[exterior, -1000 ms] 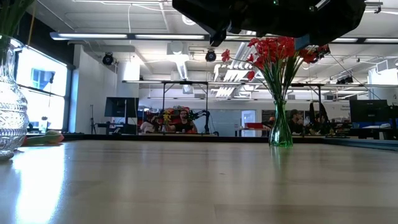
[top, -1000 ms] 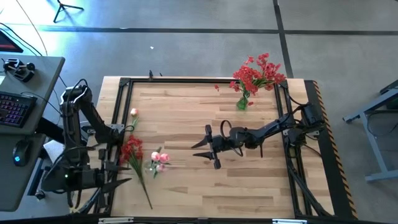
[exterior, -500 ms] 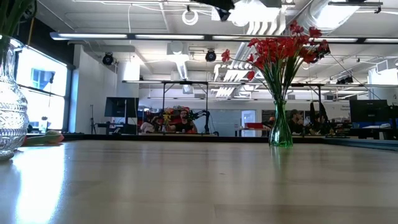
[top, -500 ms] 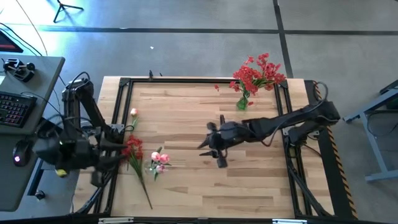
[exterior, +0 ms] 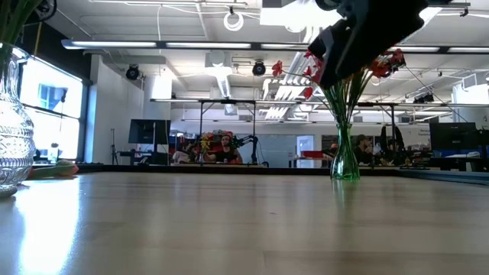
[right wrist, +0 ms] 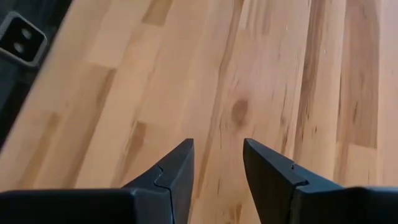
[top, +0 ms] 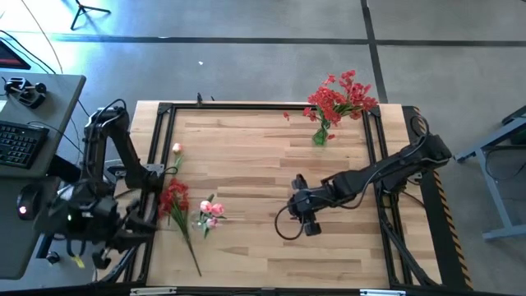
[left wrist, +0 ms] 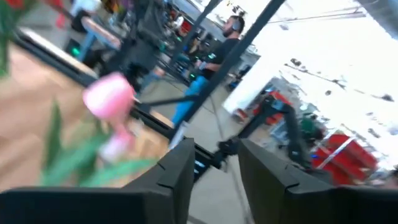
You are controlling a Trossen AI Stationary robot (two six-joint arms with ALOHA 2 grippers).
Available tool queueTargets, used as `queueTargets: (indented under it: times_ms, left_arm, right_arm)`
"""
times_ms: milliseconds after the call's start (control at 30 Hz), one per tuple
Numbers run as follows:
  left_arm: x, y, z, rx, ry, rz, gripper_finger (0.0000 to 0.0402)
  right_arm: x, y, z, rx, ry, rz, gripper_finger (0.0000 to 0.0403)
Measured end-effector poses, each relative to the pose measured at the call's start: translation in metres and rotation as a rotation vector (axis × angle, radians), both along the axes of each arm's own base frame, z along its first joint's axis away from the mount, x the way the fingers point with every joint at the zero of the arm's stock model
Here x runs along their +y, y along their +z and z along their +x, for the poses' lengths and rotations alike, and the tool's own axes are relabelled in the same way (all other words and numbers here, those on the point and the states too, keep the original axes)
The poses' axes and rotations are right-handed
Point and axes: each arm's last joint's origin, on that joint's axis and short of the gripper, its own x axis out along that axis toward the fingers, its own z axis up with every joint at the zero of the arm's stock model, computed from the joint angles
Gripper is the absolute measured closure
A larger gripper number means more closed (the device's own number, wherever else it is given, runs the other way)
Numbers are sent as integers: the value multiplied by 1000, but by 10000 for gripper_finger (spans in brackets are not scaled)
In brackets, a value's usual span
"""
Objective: Sort flowers into vase by color
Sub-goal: Put the red flowers into the green vase
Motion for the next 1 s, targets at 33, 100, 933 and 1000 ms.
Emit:
queueTargets:
  times_ms: [33,100,933,1000]
  left_arm:
    - [-5,-4,0,1,-6,-26,298]
    - [-13,-12,1,5,1,-76,316]
    - [-1,-154,91,1466,-21,-460,388]
    - [0,-153,92,1395,42,-474,374]
  right_arm:
    - [0,-2,-1,2,10,-10,269]
    - [-2,-4,-1,-3,38,-34,269]
    - [-18,9,20,-208,31,-29,269]
    - [-18,9,19,-208,33,-29,269]
